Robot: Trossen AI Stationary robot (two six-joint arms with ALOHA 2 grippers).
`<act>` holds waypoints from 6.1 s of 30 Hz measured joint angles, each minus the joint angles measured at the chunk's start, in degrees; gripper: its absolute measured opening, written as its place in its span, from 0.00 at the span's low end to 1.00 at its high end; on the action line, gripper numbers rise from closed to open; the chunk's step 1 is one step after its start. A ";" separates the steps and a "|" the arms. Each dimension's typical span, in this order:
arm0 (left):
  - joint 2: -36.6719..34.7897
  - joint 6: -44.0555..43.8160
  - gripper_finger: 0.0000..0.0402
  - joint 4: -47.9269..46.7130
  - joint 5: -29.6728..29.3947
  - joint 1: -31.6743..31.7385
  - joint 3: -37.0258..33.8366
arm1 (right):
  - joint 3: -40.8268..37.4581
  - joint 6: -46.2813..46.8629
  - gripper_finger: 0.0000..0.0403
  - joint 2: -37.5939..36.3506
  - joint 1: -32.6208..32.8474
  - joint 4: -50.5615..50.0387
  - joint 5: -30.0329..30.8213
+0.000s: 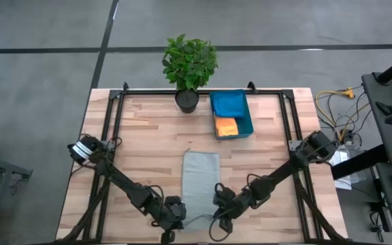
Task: Fold microfiber towels
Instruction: Fold the gray microfiber towel, then put the gray microfiber towel in the blue bin
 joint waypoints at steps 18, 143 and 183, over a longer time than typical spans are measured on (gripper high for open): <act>-11.07 20.42 0.00 -5.88 7.02 5.41 -0.48 | 1.44 -3.20 0.02 -10.51 3.95 -9.02 7.60; -11.99 34.77 0.04 -21.44 0.66 17.64 -3.36 | 0.75 -25.65 0.03 -4.99 -12.90 -16.64 -13.27; -14.00 33.51 0.40 -24.26 -44.54 19.72 -5.77 | 0.21 -12.16 0.38 -11.24 -11.96 -22.23 25.04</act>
